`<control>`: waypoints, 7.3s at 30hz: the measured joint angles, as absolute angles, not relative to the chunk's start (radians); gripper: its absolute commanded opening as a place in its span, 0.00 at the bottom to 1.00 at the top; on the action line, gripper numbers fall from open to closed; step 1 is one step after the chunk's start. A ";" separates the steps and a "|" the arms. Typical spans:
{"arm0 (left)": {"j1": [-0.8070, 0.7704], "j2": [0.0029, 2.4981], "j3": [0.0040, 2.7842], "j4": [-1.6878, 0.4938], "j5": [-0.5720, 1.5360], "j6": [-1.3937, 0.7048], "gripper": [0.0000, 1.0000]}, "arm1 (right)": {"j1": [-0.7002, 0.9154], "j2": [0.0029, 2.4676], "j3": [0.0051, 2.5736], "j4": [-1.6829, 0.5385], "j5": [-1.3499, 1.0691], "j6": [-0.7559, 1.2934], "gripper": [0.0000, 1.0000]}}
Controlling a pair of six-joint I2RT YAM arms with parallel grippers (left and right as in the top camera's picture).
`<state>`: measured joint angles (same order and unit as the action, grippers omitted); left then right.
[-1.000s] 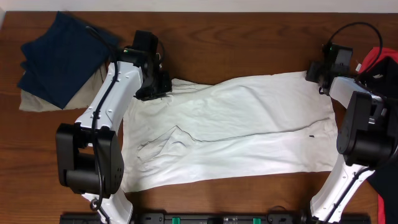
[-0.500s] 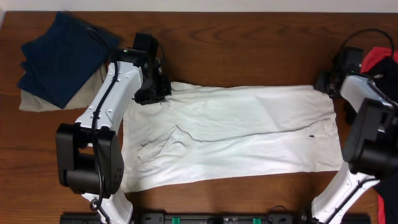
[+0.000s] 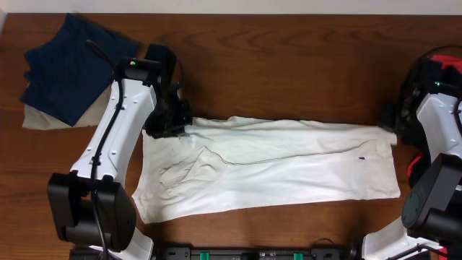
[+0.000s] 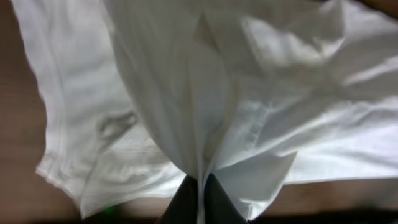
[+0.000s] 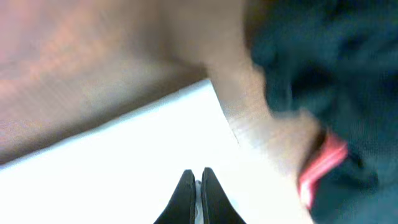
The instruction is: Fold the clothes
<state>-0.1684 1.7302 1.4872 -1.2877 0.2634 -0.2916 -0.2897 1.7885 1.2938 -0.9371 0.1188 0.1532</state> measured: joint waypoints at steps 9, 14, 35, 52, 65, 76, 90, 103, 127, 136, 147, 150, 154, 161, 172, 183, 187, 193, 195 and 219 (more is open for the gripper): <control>-0.167 1.731 1.487 -1.401 0.263 -0.292 0.07 | -0.290 1.789 1.293 -1.086 0.210 0.153 0.02; -0.167 1.731 1.487 -1.444 0.263 -0.292 0.06 | -0.290 1.789 1.293 -1.111 0.224 0.153 0.01; -0.217 1.731 1.487 -1.538 0.267 -0.292 0.17 | -0.290 1.789 1.293 -1.152 0.265 0.157 0.18; -0.230 1.731 1.476 -1.437 0.229 -0.297 0.46 | -0.290 1.789 1.222 -1.120 0.186 0.157 0.24; -0.125 1.731 1.180 -1.068 0.218 -0.318 0.52 | -0.290 1.789 0.977 -0.994 0.130 0.207 0.24; -0.091 1.731 1.123 -0.948 0.138 -0.318 0.53 | -0.290 1.775 0.962 -0.977 0.130 0.213 0.24; -0.091 1.731 1.000 -0.817 0.149 -0.345 0.06 | -0.290 1.773 0.960 -0.975 0.128 0.213 0.23; -0.091 1.559 1.047 -0.985 0.150 -0.344 0.06 | -0.290 1.773 0.960 -0.975 0.128 0.213 0.23; -0.021 1.484 0.846 -0.908 0.017 -0.441 0.25 | -0.290 1.773 0.958 -0.997 0.128 0.213 0.25; -0.021 1.480 0.991 -1.058 0.020 -0.413 0.36 | -0.290 1.773 0.956 -0.999 0.131 0.217 0.28; -0.108 1.419 1.034 -1.049 0.165 -0.364 0.57 | -0.290 1.773 0.956 -0.999 0.131 0.220 0.28; -0.161 1.419 1.005 -1.010 0.182 -0.362 0.58 | -0.290 1.773 0.956 -0.999 0.131 0.220 0.28; -0.234 1.420 0.939 -0.936 0.208 -0.362 0.60 | -0.290 1.773 0.956 -0.999 0.131 0.220 0.28; -0.337 1.420 0.848 -0.786 0.250 -0.361 0.61 | -0.290 1.773 0.956 -0.999 0.131 0.220 0.28; -0.369 1.431 0.793 -0.754 0.382 -0.353 0.06 | -0.290 1.773 0.956 -0.998 0.131 0.220 0.27; -0.472 1.347 0.796 -0.745 0.799 -0.424 0.06 | -0.290 1.773 0.956 -0.994 0.131 0.220 0.27; -0.539 1.346 0.796 -0.747 0.834 -0.508 0.06 | -0.290 1.773 0.956 -0.994 0.131 0.220 0.27; -0.630 1.346 0.796 -0.751 0.850 -0.622 0.06 | -0.290 1.773 0.956 -0.994 0.131 0.220 0.27; -0.657 1.346 0.796 -0.751 0.838 -0.648 0.07 | -0.290 1.773 0.956 -0.994 0.131 0.220 0.27; -0.194 1.346 0.798 -0.515 0.131 -0.608 0.45 | -0.290 1.773 0.956 -0.994 0.131 0.220 0.28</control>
<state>-0.1944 1.3464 0.7982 -0.5148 0.1307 -0.6083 -0.2905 1.7729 0.9558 -0.9936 0.1307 0.2195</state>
